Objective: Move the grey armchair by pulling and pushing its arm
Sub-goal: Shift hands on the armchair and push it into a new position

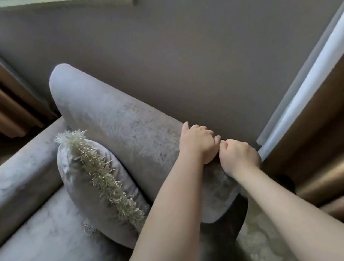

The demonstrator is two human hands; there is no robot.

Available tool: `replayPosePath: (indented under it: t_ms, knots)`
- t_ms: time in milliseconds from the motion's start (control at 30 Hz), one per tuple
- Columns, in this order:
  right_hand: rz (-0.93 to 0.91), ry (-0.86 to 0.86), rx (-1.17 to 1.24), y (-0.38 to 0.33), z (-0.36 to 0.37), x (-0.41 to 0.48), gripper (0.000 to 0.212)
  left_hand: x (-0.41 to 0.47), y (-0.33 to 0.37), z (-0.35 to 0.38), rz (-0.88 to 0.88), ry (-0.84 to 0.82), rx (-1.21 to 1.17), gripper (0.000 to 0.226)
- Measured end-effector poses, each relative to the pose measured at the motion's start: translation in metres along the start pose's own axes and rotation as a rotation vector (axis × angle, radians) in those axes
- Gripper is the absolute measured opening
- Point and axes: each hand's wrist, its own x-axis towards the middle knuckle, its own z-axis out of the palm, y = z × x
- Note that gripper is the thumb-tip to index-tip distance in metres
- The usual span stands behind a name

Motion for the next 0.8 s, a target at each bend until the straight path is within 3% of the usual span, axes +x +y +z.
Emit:
replayPosePath:
  t_ms: [167,800]
  knots:
    - [-0.018,0.029,0.012,0.002,0.001,0.004,0.051,0.004,-0.002,0.004,-0.012,0.094,0.046,0.044]
    - [0.092,-0.006,0.137,0.029,-0.004,-0.090,0.047,-0.073,0.041,0.008,0.100,0.031,0.206,0.044]
